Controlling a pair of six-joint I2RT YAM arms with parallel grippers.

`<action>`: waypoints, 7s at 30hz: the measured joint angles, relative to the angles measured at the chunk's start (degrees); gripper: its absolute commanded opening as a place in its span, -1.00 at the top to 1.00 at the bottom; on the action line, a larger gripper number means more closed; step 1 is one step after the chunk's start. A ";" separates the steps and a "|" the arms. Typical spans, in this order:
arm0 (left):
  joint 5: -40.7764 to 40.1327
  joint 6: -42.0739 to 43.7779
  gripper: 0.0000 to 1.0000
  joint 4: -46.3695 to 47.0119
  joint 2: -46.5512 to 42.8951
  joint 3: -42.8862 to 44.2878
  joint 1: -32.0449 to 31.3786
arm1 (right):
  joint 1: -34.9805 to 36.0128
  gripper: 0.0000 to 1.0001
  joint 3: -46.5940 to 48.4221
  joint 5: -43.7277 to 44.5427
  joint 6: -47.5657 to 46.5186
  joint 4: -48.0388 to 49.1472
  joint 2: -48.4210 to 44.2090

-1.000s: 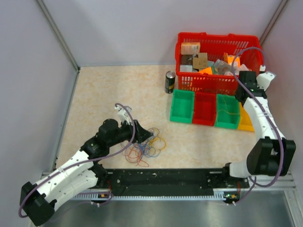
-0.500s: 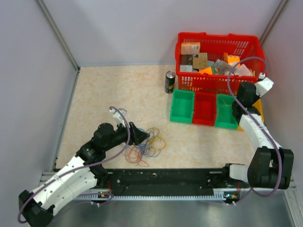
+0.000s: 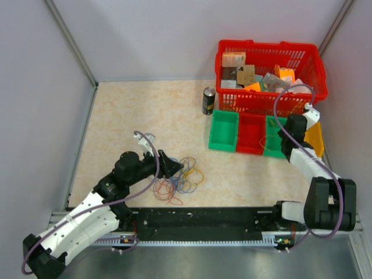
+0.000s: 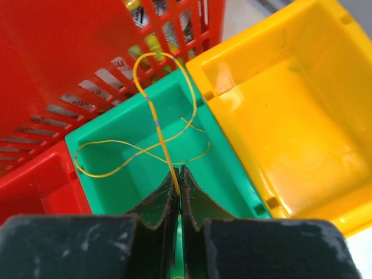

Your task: Untangle the cables

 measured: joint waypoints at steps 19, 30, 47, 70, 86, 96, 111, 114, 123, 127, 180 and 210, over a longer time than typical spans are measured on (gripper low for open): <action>0.72 -0.35 -0.37 0.90 2.40 -0.48 0.00 | -0.02 -0.89 14.05 -8.96 -0.61 -35.08 -2.69; 1.75 -0.35 -0.37 1.42 3.41 -0.50 0.00 | -0.24 -0.69 13.40 -13.07 -2.29 -36.35 -7.30; 1.40 0.17 -0.38 1.29 1.55 -1.25 0.00 | -6.45 -0.66 13.03 -22.84 -2.05 -30.47 -11.52; 2.16 0.74 -0.40 0.68 0.24 -1.68 0.00 | -6.05 1.00 12.11 -11.93 -4.83 -20.59 4.17; 1.42 -0.13 -0.45 0.33 0.35 -2.49 0.00 | -4.09 0.27 6.43 -23.69 8.09 2.40 17.20; -0.04 1.36 -0.50 -2.69 7.78 0.11 0.00 | -3.65 -0.30 12.61 -18.45 2.95 -19.61 4.33; 0.94 0.66 -0.40 -3.28 12.20 2.64 0.00 | -3.67 0.88 11.37 -12.13 -1.51 -28.13 1.40; 0.90 0.46 -0.40 -3.21 11.13 2.27 0.00 | -3.26 1.00 11.37 -10.69 -2.12 -28.11 1.40; 1.01 0.13 -0.38 -2.54 10.19 1.49 0.00 | -1.42 1.00 3.02 -15.98 1.88 -2.67 7.37; 1.05 -0.13 -0.40 -2.99 7.37 0.92 0.00 | -1.42 1.00 2.67 -16.85 5.88 6.43 17.07; -0.04 -5.77 -0.22 1.11 18.10 -2.12 0.00 | 46.90 0.12 16.15 -42.29 -5.44 -2.03 20.04; -10.97 -18.10 0.07 2.78 23.78 -8.87 1.44 | 49.62 1.00 37.44 -35.23 -5.68 -21.94 -8.02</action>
